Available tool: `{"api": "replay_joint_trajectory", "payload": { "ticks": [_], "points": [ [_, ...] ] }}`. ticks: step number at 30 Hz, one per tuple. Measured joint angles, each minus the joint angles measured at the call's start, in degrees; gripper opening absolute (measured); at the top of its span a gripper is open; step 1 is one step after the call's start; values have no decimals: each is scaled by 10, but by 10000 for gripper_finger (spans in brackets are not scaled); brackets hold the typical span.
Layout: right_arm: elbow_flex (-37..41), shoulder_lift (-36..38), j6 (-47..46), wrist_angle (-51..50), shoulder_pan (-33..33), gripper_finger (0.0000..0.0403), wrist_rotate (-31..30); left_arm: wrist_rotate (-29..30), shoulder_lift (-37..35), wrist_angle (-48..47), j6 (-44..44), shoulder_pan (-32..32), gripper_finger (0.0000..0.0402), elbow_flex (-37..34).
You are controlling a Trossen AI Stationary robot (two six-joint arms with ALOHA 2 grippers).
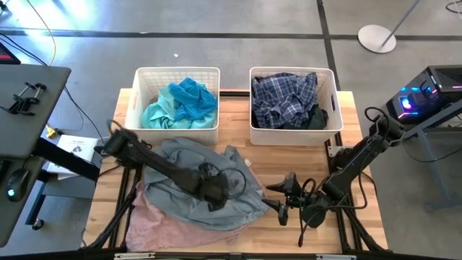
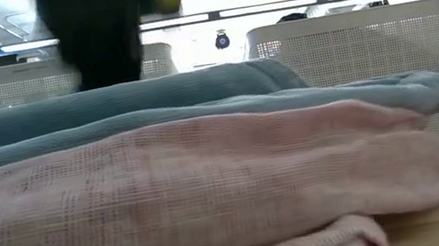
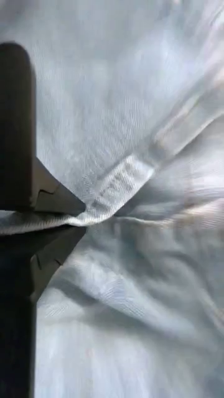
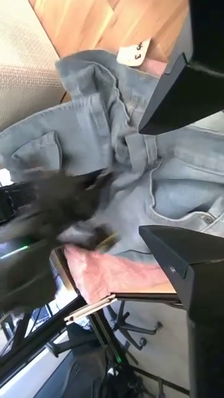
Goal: Sort clothes
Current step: Put the pink polo shirt into the left white bin
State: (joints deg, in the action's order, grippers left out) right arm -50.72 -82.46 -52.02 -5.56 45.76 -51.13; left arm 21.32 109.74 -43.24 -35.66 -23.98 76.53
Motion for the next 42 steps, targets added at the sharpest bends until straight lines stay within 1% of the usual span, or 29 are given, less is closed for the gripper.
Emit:
{"api": "replay_joint_trajectory", "payload": {
  "ticks": [2,5,8,10,12,14,17,19,21,23,26,29,32,34,36,39,42],
  "points": [
    [0,0,7,0,0,243,1,26,-49,-5,4,0,5,26],
    [0,0,17,1,0,243,1,90,-123,-7,12,-6,5,60],
    [0,0,45,3,0,243,1,158,-188,14,47,-19,2,96],
    [0,0,70,4,0,243,1,196,-230,40,84,-31,2,118],
    [0,0,87,5,0,243,1,217,-263,85,129,-43,1,132],
    [0,0,98,6,0,243,1,219,-288,132,183,-55,1,132],
    [0,0,112,5,0,243,1,196,-307,174,247,-68,1,132],
    [0,0,116,5,0,243,1,181,-304,173,252,-71,1,127],
    [0,0,116,5,0,243,1,159,-292,162,220,-71,1,102],
    [0,0,116,5,0,243,1,136,-269,155,163,-67,6,69],
    [0,0,116,5,0,243,1,103,-237,132,78,-59,25,31],
    [0,0,121,5,-2,243,1,51,-212,130,53,-37,68,20],
    [0,0,126,5,-5,243,7,-29,-194,142,48,-8,128,22],
    [0,0,125,4,-5,243,13,-66,-189,172,48,8,169,28],
    [0,0,124,2,-5,243,19,-75,-181,188,60,13,209,30],
    [0,0,120,3,-3,243,21,-79,-144,170,74,19,261,29],
    [0,0,117,2,0,243,21,-79,-107,116,21,44,294,27]
  ]
}}
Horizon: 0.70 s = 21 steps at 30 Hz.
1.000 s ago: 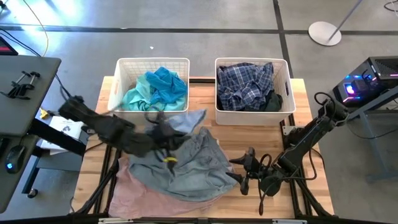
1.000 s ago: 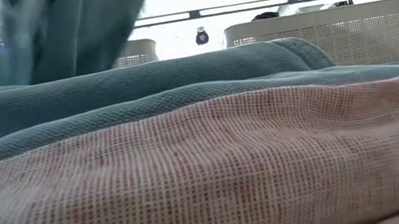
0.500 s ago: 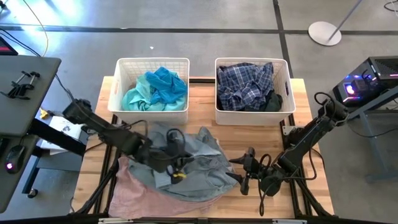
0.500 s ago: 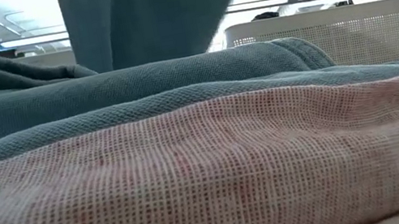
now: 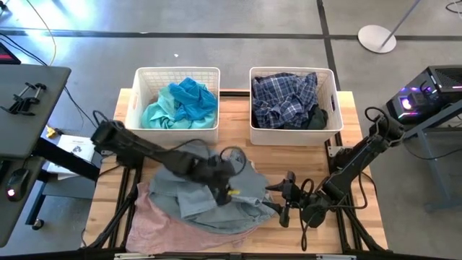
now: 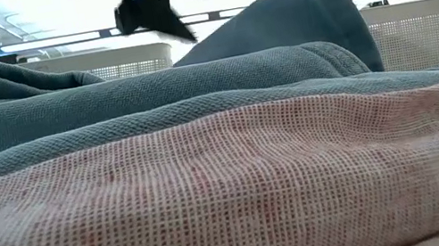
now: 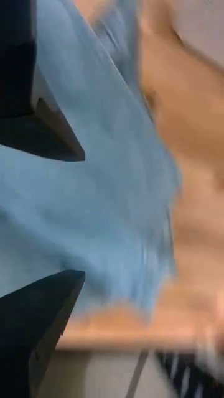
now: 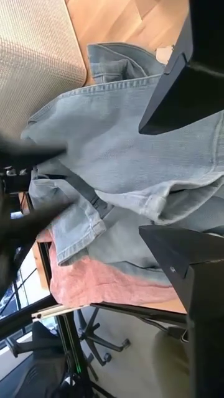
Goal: Sort clothes
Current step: Put the pink polo shirt into the left white bin
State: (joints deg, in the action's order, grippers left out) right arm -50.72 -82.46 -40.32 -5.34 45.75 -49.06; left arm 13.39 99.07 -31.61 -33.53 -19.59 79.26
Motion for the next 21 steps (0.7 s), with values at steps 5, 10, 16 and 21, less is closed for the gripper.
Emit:
{"api": "replay_joint_trajectory", "payload": {
  "ticks": [5,10,16,21],
  "points": [
    [0,0,2,0,1,243,0,8,85,-22,-37,30,308,-5],
    [0,0,5,-2,1,243,0,-46,197,-35,0,39,307,-3],
    [0,0,3,-4,1,243,0,-87,238,-39,31,47,210,3],
    [0,0,-7,-3,6,243,-4,-26,228,-42,54,37,26,3]
  ]
}}
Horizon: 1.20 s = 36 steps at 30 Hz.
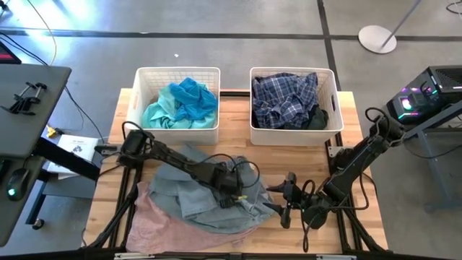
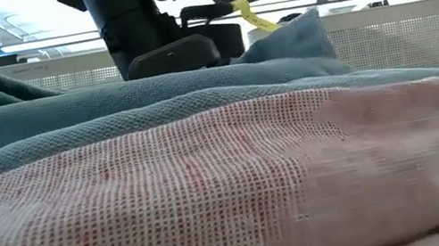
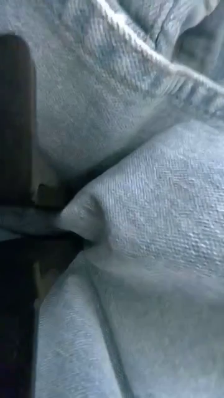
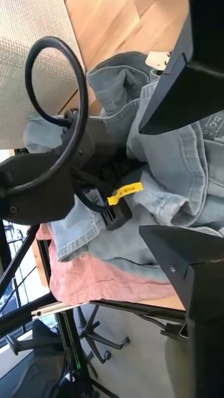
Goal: Sort clothes
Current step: Put the pink polo shirt into the left white bin
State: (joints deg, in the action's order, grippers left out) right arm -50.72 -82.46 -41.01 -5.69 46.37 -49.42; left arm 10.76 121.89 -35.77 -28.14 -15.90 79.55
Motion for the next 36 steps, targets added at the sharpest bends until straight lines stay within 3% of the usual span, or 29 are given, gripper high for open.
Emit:
{"api": "replay_joint_trajectory", "payload": {
  "ticks": [4,9,16,22,28,36],
  "points": [
    [0,0,6,8,0,243,-3,98,-73,-67,38,-11,9,18],
    [0,0,10,22,0,243,-9,201,-218,-98,81,-31,2,118],
    [0,0,10,37,1,243,-15,284,-335,-34,237,-76,1,286],
    [0,0,7,38,1,243,-16,298,-375,-16,303,-109,1,395],
    [0,0,-25,45,2,243,-16,263,-382,-27,286,-122,0,392],
    [-52,1,13,74,68,243,-52,267,-356,-80,187,-142,0,300]
  ]
}}
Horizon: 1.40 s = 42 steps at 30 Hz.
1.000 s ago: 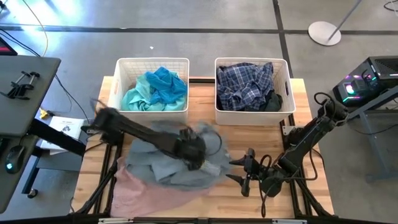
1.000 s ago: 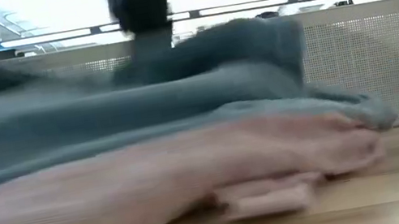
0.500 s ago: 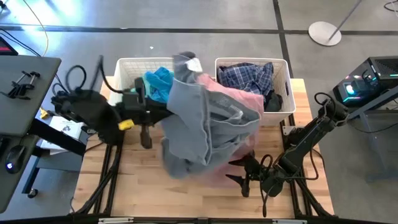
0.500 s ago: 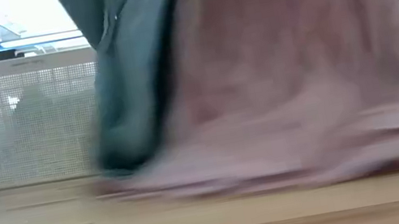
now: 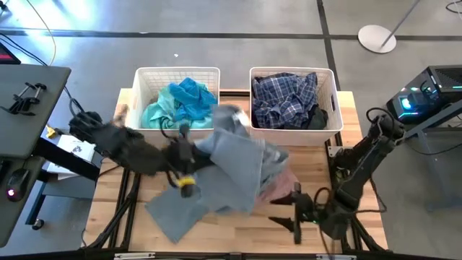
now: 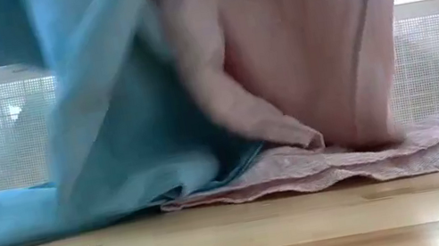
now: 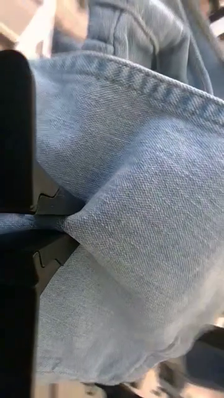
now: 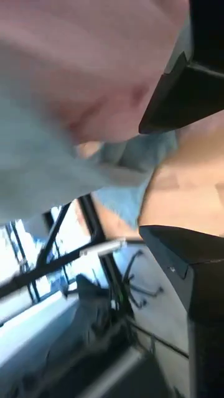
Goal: Sort clothes
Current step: Put the pink polo shirt into the left white bin
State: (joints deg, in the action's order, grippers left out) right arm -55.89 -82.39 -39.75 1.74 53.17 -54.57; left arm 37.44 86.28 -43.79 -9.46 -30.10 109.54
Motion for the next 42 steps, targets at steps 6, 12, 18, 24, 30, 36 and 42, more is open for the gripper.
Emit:
{"api": "replay_joint_trajectory", "payload": {
  "ticks": [6,12,18,24,30,36,42],
  "points": [
    [-47,0,52,-2,50,243,-24,1,21,25,-127,-32,0,-129],
    [-45,-2,-69,-94,49,243,-86,13,59,180,-310,-93,0,-302],
    [-28,-18,-224,-173,3,243,-52,-30,83,212,-550,-103,9,-427],
    [-27,-64,-218,-177,-61,243,73,-103,82,219,-573,-79,92,-465],
    [-27,-111,-204,-156,-108,243,152,-256,49,205,-525,-31,224,-468],
    [-27,-130,-170,-157,-129,243,181,-256,-13,157,-507,-5,284,-468],
    [-27,-130,-152,-149,-152,243,165,-155,-37,148,-518,-54,274,-466]
  ]
}}
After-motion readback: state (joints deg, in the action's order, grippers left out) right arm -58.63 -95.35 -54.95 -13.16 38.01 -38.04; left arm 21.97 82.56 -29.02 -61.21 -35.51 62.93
